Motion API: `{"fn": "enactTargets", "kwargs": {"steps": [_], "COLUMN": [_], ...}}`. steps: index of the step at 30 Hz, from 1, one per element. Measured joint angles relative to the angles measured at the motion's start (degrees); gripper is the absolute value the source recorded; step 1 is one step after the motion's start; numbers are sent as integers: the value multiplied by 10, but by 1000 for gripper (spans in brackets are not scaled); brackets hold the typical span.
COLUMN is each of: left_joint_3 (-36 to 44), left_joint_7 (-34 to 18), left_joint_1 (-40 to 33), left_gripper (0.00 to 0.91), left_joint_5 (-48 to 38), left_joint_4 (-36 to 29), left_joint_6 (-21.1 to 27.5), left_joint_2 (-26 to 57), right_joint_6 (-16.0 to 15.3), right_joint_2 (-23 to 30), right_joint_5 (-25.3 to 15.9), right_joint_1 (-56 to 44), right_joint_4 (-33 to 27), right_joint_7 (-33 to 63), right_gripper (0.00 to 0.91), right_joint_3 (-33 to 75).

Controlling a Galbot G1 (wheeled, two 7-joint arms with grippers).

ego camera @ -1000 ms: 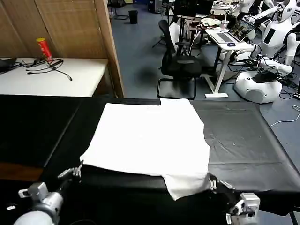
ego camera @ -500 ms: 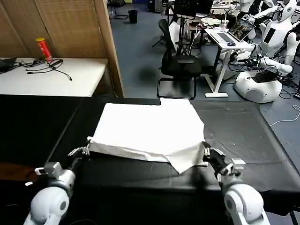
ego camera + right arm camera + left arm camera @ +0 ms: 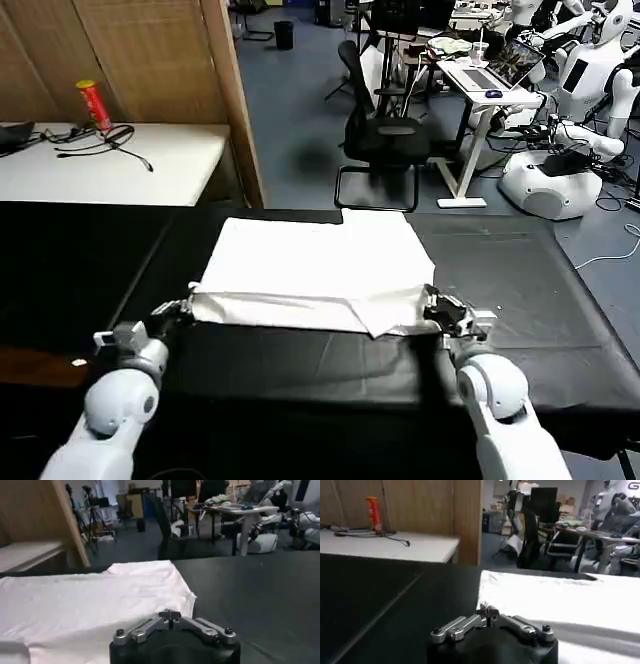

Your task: Fold and organize the clothes.

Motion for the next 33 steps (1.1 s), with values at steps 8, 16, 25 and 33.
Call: {"fn": "enactTargets", "kwargs": {"steps": [8,16,25,33], "left_joint_3": [11,-8,-24,-27], "left_joint_7": [4,10,21,22], "left_joint_1": [-25,2,35,39], "left_gripper": [878,878,683,0], "left_joint_5": [17,13,-53,-65], "left_joint_4": [18,-2,-13,-5], "left_joint_6": [7,22,44,48], "left_joint_2": [-8,-3,5,7], "right_joint_6": [-56,-91,-90,-85], "right_joint_2": [-39,-83,-88,-84], "right_joint_5": [13,0,-19,-28], "right_joint_1": [-50,-121,-137,-136], "right_joint_4": [70,151,148,136], "right_joint_7": [-18,-28,-42,-36], "right_gripper": [878,878,653,49], "right_joint_3": [17,40,32,23]}}
